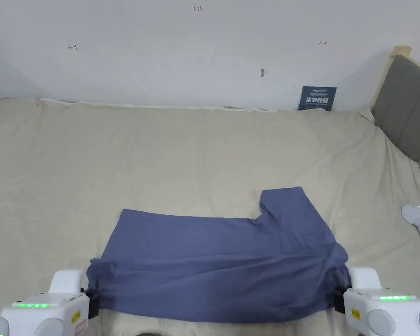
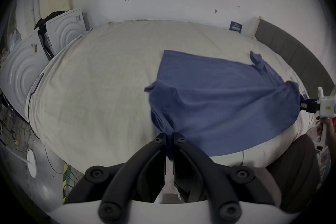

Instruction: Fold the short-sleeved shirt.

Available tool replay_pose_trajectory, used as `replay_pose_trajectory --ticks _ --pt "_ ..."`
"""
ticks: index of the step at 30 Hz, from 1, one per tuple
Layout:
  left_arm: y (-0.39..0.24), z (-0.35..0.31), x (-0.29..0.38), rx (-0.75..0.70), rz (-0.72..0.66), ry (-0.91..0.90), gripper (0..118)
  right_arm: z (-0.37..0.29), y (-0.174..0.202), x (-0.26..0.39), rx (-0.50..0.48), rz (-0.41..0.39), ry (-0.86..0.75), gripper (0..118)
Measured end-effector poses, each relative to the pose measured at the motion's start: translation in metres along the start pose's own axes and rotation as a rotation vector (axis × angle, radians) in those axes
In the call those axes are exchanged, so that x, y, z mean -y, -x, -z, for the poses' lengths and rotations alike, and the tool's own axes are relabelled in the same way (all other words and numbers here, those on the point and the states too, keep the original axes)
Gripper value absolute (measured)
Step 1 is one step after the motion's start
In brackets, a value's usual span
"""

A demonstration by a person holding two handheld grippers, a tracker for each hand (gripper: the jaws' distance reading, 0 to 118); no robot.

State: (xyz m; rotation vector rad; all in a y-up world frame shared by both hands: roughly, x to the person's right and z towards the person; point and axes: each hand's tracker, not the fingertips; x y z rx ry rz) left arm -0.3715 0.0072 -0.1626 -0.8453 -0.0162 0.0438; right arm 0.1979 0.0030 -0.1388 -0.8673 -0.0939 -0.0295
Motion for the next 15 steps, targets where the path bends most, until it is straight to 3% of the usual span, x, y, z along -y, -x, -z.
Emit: replay_pose_trajectory --ticks 2,3,4,5,7,9,12,15 --pt "-0.005 0.003 0.007 -0.043 0.008 -0.009 13 0.003 0.000 0.008 0.017 -0.006 -0.004 19" --pt "-0.004 0.006 0.009 -0.080 -0.017 -0.012 45 0.002 0.000 0.010 0.026 -0.009 -0.010 47" --pt "-0.004 0.007 0.009 -0.080 -0.056 -0.005 86 0.002 -0.001 0.010 0.039 -0.010 -0.011 75" --pt "-0.002 0.009 0.007 -0.100 -0.089 0.009 117 0.001 -0.002 0.009 0.036 -0.010 -0.014 94" --pt "0.001 0.014 0.001 -0.156 -0.126 0.018 116 -0.010 -0.006 0.004 0.002 0.020 -0.096 98" --pt "0.002 0.013 -0.012 -0.220 -0.128 -0.071 114 -0.026 -0.008 -0.007 0.035 0.054 -0.176 98" --pt "-0.011 -0.002 -0.041 -0.207 -0.081 -0.177 115 -0.048 -0.005 -0.031 0.065 0.077 -0.322 98" --pt "-0.032 -0.007 -0.071 -0.189 -0.002 -0.275 115 -0.052 0.003 -0.064 0.070 0.067 -0.370 98"
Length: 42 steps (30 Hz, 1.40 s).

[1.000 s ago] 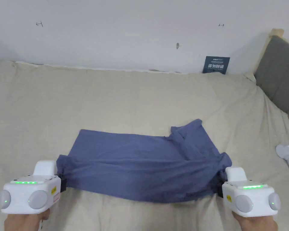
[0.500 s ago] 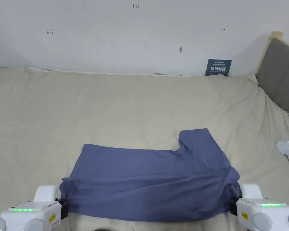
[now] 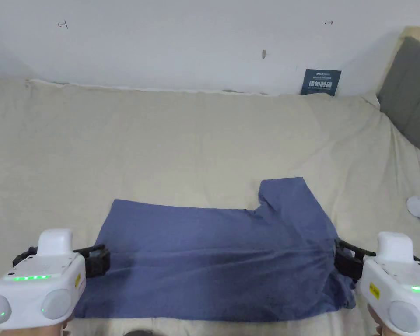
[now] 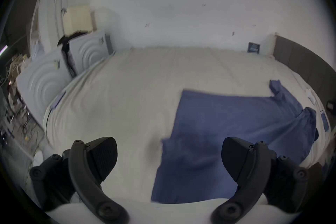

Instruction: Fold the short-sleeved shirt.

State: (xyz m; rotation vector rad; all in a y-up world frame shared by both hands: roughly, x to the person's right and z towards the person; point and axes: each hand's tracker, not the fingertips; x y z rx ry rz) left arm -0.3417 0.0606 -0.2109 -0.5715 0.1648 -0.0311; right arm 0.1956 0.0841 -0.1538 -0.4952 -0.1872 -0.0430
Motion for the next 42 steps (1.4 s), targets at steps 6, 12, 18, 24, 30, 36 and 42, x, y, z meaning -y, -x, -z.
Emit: replay_pose_trajectory --ticks 6,12,18,24,30,36,42 --pt "-0.042 0.034 -0.052 0.024 0.058 -0.121 8 0.039 0.039 -0.047 -0.029 -0.105 -0.049 3" --pt "-0.058 0.095 -0.064 0.119 -0.045 0.134 0 0.066 0.064 -0.061 -0.105 -0.138 -0.032 0" --pt "-0.046 0.157 -0.073 -0.007 0.012 0.166 61 0.079 0.062 -0.056 -0.164 -0.076 -0.018 0" --pt "-0.029 0.209 -0.068 0.071 -0.076 0.266 115 0.098 0.055 -0.040 -0.160 -0.076 0.042 0" --pt "-0.038 0.242 -0.051 0.000 0.136 0.374 104 0.112 0.032 -0.028 -0.138 -0.064 0.108 0" --pt "-0.059 0.219 -0.047 0.130 0.305 0.235 1 0.137 0.019 -0.030 -0.094 -0.125 0.162 0" --pt "-0.051 0.188 -0.053 0.125 0.093 0.173 1 0.189 0.012 -0.047 -0.140 -0.119 0.227 54"
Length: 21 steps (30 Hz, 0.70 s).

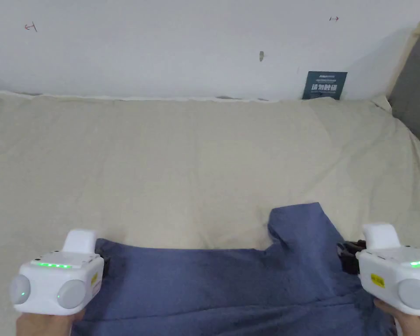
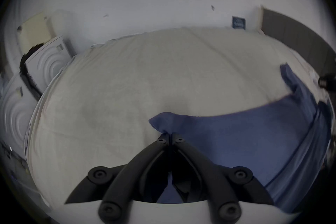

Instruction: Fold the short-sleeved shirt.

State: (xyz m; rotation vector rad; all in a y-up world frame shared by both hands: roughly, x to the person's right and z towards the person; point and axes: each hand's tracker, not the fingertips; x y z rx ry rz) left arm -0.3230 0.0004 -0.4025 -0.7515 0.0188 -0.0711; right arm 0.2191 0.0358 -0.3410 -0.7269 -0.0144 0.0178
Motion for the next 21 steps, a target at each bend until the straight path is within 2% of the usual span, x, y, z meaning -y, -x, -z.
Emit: replay_pose_trajectory --ticks 1,2,3,7,9,11,12,13,14,15,16,17,18,19,21 --pt "0.004 -0.006 -0.003 0.006 -0.033 -0.012 1 0.012 -0.004 -0.006 0.003 0.009 0.030 88" --pt "0.007 -0.012 -0.005 0.032 -0.055 -0.031 1 0.025 -0.009 -0.011 0.012 0.011 0.075 109" --pt "0.010 -0.020 -0.008 0.056 -0.072 -0.062 1 0.041 -0.014 -0.016 0.034 -0.005 0.113 112" --pt "0.017 -0.030 -0.019 0.050 -0.021 -0.069 1 0.093 -0.032 -0.038 0.157 -0.056 0.178 112" --pt "0.022 -0.032 -0.021 0.054 -0.012 -0.080 1 0.112 -0.038 -0.045 0.085 -0.025 0.249 111" --pt "0.024 -0.033 -0.020 0.065 -0.014 -0.079 1 0.124 -0.043 -0.048 0.090 -0.002 0.263 111" --pt "0.025 -0.033 -0.020 0.067 -0.015 -0.078 1 0.120 -0.038 -0.048 0.094 0.002 0.254 107" --pt "0.026 -0.032 -0.019 0.070 -0.017 -0.077 1 0.118 -0.036 -0.048 0.069 0.016 0.262 93" --pt "0.026 -0.032 -0.019 0.074 -0.014 -0.073 1 0.120 -0.033 -0.046 0.061 -0.009 0.267 67" --pt "0.024 -0.032 -0.018 0.075 -0.007 -0.074 1 0.120 -0.025 -0.045 0.075 -0.098 0.285 50" --pt "0.021 -0.030 -0.017 0.072 0.011 -0.073 1 0.112 -0.014 -0.045 0.103 -0.140 0.258 46" --pt "0.019 -0.027 -0.017 0.065 0.024 -0.073 1 0.110 -0.010 -0.045 0.081 -0.142 0.266 33" --pt "0.018 -0.024 -0.017 0.057 0.032 -0.070 1 0.109 -0.005 -0.046 0.001 -0.129 0.281 0" --pt "0.015 -0.022 -0.016 0.049 0.036 -0.065 1 0.106 0.003 -0.045 0.104 -0.197 0.274 0" --pt "0.015 -0.024 -0.016 0.047 0.025 -0.060 1 0.100 0.011 -0.046 0.115 -0.229 0.276 0"
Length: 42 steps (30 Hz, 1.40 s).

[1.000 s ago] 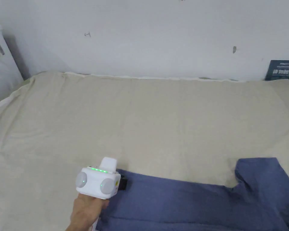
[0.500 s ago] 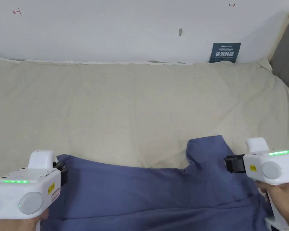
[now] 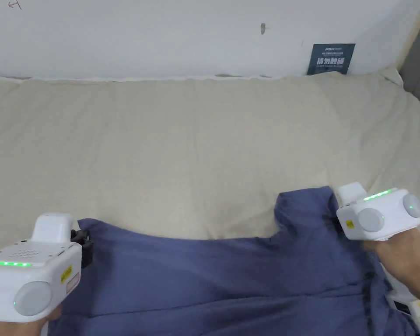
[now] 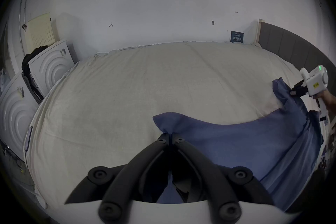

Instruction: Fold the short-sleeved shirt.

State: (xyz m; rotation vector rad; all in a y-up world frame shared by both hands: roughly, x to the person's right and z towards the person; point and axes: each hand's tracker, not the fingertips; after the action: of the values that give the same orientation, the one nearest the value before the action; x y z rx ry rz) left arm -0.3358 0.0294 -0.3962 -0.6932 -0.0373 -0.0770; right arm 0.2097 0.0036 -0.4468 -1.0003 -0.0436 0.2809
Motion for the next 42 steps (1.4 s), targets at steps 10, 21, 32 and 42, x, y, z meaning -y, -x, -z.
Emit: replay_pose_trajectory --ticks 10,21,32,42 --pt "0.015 -0.069 0.007 0.010 -0.153 -0.147 1 -0.122 -0.064 0.037 -0.028 0.204 -0.335 0" --pt "0.036 -0.164 0.059 0.041 -0.183 -0.211 1 -0.235 -0.067 0.168 -0.108 0.301 -0.489 0" --pt "0.030 -0.149 0.161 -0.004 -0.095 0.046 1 -0.171 -0.012 0.262 -0.089 0.256 -0.217 0" --pt "0.033 -0.151 0.177 -0.030 -0.176 0.003 88 -0.186 0.012 0.258 0.094 0.185 -0.265 105"
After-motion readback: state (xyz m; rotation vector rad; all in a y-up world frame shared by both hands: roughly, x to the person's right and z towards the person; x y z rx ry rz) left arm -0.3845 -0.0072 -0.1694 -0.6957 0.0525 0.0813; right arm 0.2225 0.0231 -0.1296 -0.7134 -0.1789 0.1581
